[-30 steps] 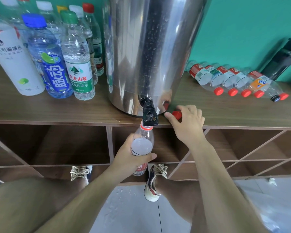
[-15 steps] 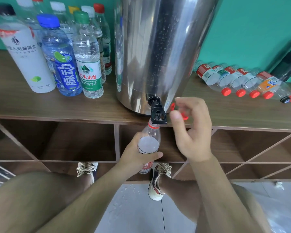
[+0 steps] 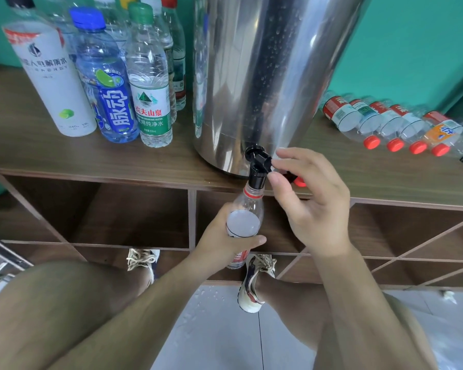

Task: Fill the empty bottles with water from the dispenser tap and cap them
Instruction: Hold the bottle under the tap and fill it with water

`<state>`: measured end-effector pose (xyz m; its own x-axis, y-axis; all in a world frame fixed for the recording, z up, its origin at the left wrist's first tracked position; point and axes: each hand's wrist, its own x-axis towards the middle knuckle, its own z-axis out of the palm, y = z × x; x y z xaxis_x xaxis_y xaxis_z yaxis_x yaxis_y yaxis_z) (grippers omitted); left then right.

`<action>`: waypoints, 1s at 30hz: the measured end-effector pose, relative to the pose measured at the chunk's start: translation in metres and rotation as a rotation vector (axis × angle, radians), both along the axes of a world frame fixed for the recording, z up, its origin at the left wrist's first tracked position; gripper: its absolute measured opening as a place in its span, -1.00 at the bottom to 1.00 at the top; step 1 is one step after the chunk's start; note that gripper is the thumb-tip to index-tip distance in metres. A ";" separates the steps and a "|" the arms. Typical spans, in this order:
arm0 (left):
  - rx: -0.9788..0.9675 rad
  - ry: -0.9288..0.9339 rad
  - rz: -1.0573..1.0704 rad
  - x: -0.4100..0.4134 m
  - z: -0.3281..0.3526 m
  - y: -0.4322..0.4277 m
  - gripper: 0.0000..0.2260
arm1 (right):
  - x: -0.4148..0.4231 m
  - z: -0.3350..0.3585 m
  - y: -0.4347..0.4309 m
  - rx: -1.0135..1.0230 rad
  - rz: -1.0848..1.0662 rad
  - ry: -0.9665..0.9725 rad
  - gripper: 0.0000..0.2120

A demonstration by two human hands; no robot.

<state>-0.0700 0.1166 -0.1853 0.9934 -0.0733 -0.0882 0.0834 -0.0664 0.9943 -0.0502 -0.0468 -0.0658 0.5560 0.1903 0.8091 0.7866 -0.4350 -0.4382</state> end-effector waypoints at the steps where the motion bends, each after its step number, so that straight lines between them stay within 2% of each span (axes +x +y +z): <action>1: 0.002 0.009 -0.001 0.000 0.000 0.000 -0.34 | -0.001 -0.002 -0.001 -0.002 0.003 -0.002 -0.78; 6: -0.010 0.028 -0.002 0.000 0.001 -0.001 -0.33 | -0.003 -0.006 -0.004 -0.006 0.042 0.025 -0.75; 21: 0.005 0.037 0.023 -0.002 0.004 -0.004 -0.35 | -0.007 -0.002 -0.005 -0.038 0.093 0.050 -0.82; 25: 0.001 0.029 0.026 -0.001 0.001 -0.004 -0.30 | -0.007 0.000 -0.005 -0.042 0.084 0.038 -0.83; 30: 0.014 0.028 0.019 -0.002 0.005 -0.004 -0.30 | -0.005 -0.004 -0.010 -0.019 0.090 0.050 -0.77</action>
